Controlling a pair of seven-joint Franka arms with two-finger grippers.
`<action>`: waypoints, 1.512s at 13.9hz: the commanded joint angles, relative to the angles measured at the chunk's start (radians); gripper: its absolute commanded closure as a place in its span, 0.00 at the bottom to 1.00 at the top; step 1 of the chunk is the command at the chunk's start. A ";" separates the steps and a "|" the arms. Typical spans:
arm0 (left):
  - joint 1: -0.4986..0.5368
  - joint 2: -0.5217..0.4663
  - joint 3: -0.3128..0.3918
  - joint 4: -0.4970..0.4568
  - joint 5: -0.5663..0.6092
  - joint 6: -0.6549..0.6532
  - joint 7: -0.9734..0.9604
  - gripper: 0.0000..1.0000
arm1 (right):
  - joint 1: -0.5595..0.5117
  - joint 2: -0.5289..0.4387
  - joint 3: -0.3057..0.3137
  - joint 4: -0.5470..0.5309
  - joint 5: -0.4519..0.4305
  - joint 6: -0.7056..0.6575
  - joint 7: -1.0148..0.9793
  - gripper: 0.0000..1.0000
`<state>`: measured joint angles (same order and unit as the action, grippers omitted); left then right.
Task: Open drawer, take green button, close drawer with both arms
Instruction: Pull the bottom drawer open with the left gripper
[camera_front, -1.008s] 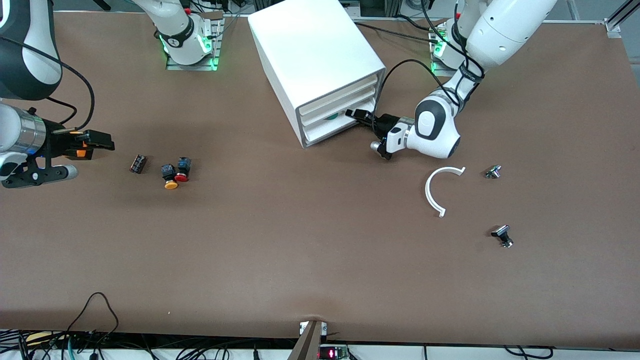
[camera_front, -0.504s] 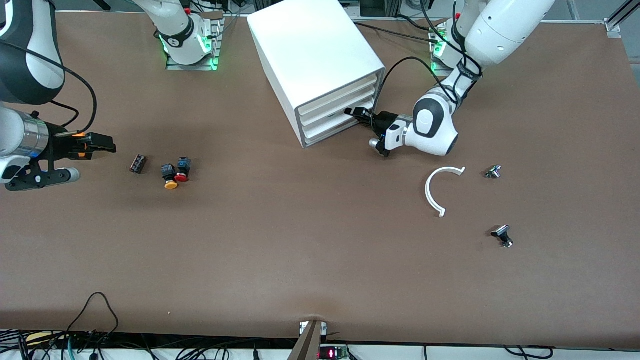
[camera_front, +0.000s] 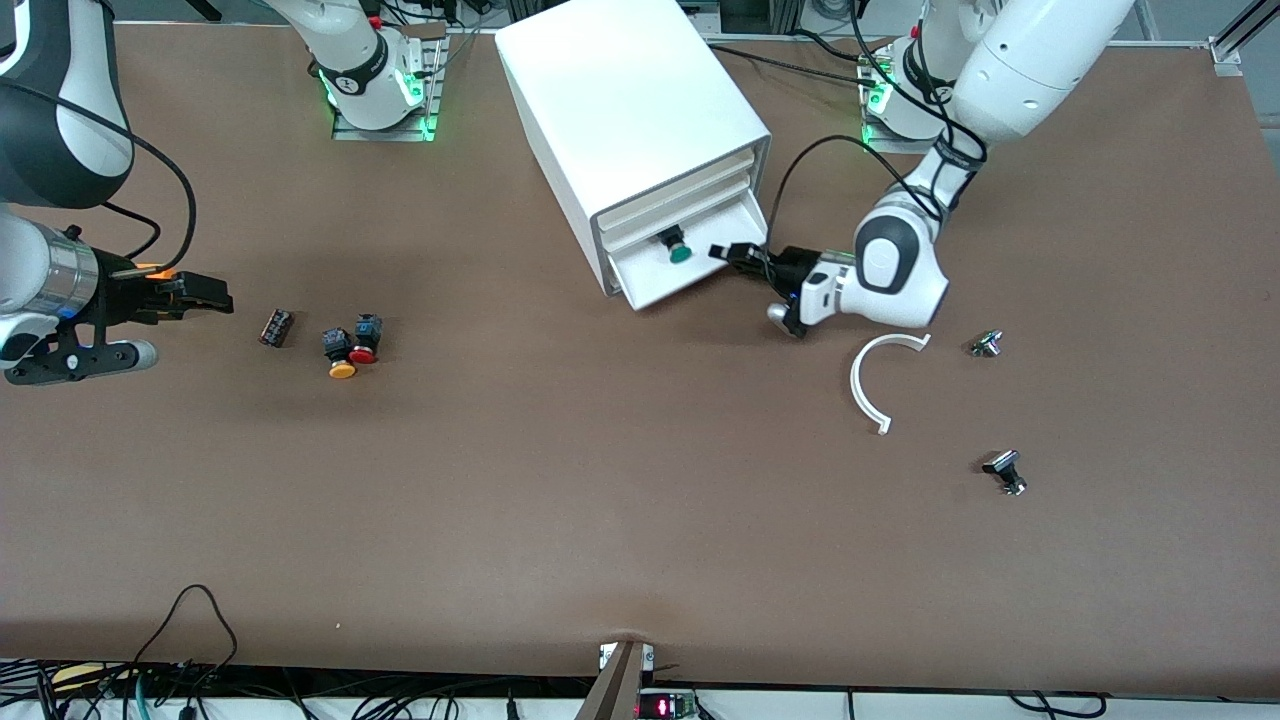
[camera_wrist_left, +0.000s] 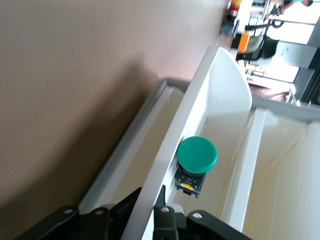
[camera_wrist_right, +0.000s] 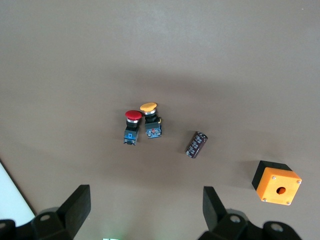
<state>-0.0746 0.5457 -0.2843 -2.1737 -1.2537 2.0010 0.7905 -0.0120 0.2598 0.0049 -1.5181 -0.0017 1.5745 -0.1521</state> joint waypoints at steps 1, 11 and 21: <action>-0.001 0.025 0.039 0.116 0.101 0.032 -0.169 1.00 | -0.002 -0.014 -0.002 0.007 0.014 -0.002 0.025 0.01; 0.009 0.060 0.108 0.206 0.181 0.016 -0.160 1.00 | -0.002 -0.017 0.000 0.042 0.009 -0.013 0.206 0.01; 0.039 0.027 0.116 0.235 0.177 -0.005 -0.146 0.00 | 0.162 -0.004 0.004 0.041 0.040 0.001 0.209 0.01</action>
<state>-0.0492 0.5948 -0.1711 -1.9646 -1.0886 2.0114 0.6658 0.0912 0.2551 0.0126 -1.4841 0.0220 1.5747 0.0395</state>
